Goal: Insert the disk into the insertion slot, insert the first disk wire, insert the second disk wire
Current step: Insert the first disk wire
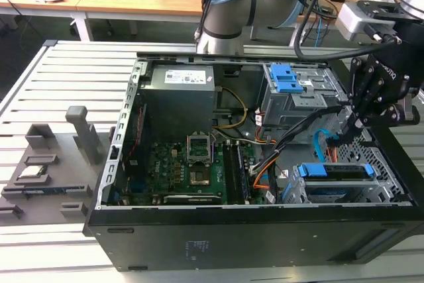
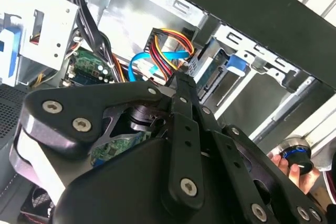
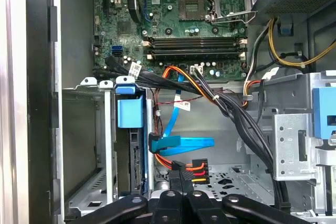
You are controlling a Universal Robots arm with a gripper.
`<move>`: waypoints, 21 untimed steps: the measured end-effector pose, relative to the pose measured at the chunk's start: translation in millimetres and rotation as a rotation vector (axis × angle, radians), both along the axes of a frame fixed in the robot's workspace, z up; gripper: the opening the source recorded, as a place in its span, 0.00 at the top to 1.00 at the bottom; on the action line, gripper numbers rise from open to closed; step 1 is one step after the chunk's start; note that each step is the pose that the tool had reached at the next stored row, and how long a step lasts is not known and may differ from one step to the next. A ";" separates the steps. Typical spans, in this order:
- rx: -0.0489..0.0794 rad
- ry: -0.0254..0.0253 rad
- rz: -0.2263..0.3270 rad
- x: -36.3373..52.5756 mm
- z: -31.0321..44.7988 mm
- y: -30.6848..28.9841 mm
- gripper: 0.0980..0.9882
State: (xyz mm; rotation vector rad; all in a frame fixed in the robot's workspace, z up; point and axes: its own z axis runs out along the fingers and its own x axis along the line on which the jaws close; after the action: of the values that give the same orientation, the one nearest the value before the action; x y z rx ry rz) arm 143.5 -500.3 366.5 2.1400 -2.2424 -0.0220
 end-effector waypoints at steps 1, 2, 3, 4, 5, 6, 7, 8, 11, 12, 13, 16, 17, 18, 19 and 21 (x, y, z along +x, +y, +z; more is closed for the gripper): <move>0.000 0.0000 0.000 0.0 -1.2 0.2 0.99; 0.000 0.0000 0.000 0.0 -1.8 0.3 0.99; 0.000 0.0000 0.000 0.0 -1.8 0.3 0.99; 0.000 0.0000 0.000 0.0 -1.8 0.3 0.99; 0.000 0.0000 0.000 0.0 -1.9 0.3 0.99; 0.000 0.0000 0.000 0.0 -1.9 0.3 0.98; -0.001 0.0000 0.000 0.0 -1.9 0.3 0.98; -0.001 0.0000 0.000 0.0 -1.9 0.3 0.85; -0.001 0.0000 0.000 0.0 -2.3 0.4 0.77; -0.003 0.0000 0.000 -0.2 -3.6 0.3 0.77; -0.005 0.0000 0.000 -0.6 -6.0 0.3 0.77; -0.012 0.0000 0.000 -1.2 -10.8 0.3 0.77; -0.035 -0.0001 0.000 -1.2 -11.3 0.3 0.77; -0.040 0.0000 0.000 -1.2 -11.7 0.2 0.77; -0.040 0.0000 0.000 -1.2 -11.7 0.3 0.77; -0.040 0.0000 0.000 -1.2 -11.7 0.3 0.77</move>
State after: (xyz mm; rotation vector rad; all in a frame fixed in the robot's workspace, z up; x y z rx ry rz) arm 142.3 -500.0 354.8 2.1201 -2.2231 0.0230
